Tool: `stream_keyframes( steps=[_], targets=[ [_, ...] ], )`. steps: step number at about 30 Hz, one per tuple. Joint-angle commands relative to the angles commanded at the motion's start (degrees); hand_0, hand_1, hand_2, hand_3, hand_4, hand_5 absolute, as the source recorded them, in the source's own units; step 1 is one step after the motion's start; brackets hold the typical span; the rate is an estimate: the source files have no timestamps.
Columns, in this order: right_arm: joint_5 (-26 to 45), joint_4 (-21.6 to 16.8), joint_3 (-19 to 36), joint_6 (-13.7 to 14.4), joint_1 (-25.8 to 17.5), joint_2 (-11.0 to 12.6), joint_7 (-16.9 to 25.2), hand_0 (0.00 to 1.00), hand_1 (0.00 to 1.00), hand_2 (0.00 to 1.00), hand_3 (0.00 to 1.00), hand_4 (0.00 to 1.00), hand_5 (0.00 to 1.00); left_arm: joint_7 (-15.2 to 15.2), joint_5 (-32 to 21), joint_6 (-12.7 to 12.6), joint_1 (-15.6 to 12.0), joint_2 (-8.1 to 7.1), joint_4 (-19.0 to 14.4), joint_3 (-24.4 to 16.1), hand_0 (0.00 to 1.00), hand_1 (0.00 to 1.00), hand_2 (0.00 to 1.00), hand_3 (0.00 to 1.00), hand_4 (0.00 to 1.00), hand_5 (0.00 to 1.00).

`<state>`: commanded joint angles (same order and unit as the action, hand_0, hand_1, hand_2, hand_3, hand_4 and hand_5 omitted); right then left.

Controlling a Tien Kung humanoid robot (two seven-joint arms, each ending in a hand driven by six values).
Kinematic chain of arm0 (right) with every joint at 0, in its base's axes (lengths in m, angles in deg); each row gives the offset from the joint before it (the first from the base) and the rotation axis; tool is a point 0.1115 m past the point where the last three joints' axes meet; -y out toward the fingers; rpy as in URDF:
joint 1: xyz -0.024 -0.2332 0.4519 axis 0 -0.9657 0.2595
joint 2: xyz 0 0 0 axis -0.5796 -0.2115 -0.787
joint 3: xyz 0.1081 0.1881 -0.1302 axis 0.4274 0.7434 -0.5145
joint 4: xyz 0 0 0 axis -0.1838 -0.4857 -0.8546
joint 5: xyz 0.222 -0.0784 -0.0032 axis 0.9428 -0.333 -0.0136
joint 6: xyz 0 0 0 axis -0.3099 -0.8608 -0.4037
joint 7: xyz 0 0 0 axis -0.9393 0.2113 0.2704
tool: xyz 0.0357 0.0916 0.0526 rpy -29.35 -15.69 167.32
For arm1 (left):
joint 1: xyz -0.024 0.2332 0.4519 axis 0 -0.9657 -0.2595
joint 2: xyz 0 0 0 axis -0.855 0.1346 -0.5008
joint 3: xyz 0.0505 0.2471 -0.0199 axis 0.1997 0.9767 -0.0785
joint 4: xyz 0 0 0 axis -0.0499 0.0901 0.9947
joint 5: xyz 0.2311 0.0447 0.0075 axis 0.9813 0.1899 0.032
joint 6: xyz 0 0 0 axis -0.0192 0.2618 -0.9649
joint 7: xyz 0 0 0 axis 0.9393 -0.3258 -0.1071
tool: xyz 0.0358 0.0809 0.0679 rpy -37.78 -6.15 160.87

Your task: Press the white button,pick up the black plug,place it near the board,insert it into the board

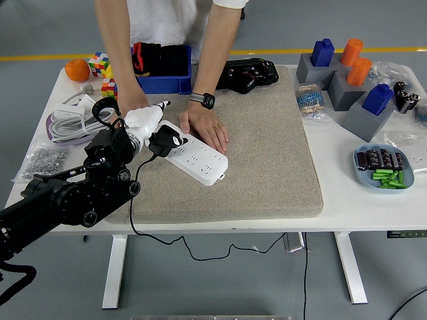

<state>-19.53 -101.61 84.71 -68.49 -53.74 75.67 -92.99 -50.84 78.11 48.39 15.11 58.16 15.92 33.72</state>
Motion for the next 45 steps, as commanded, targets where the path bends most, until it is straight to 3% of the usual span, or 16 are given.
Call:
stream_keyframes(
  steps=[10, 11, 16, 17, 27, 45],
  targets=[
    [0.0, -0.01, 0.06, 0.02, -0.15, -0.05, 0.02, 0.576, 0.533, 0.548, 0.508, 0.643, 0.382, -0.84, 0.95, 0.83, -0.64, -0.68, -0.82, -0.47, 0.895, 0.963, 0.967, 0.996, 0.913, 0.965],
    [0.0, -0.02, 0.03, 0.0, -0.14, -0.05, 0.01, 0.575, 0.534, 0.547, 0.508, 0.643, 0.382, -0.89, 1.14, 0.92, -0.59, -0.78, -0.48, -0.24, 0.89, 0.953, 0.953, 0.98, 0.907, 0.832],
    [0.02, -0.02, 0.14, -0.01, -0.11, -0.08, 0.01, 0.575, 0.534, 0.547, 0.508, 0.643, 0.382, -0.99, 1.69, 1.3, -0.32, -1.27, 0.34, 0.88, 0.89, 0.953, 0.953, 0.98, 0.907, 0.832],
    [-0.01, -0.02, 0.18, 0.01, -0.11, -0.08, 0.02, 0.577, 0.535, 0.547, 0.508, 0.643, 0.382, -1.02, 1.62, 1.33, -0.29, -1.38, 0.35, 1.08, 0.884, 0.947, 0.946, 0.968, 0.901, 0.743],
    [0.04, -0.05, 0.2, 0.0, -0.14, -0.1, 0.02, 0.576, 0.535, 0.547, 0.508, 0.643, 0.382, -1.07, 1.67, 1.48, -0.17, -2.08, -0.54, 2.02, 0.878, 0.942, 0.942, 0.964, 0.906, 0.728],
    [0.03, -0.02, 0.05, 0.03, 0.02, -0.07, 0.04, 0.577, 0.536, 0.547, 0.508, 0.643, 0.381, -0.9, 1.59, 1.75, -0.9, -5.24, -1.64, 4.57, 0.862, 0.928, 0.931, 0.943, 0.894, 0.688]
  ],
)
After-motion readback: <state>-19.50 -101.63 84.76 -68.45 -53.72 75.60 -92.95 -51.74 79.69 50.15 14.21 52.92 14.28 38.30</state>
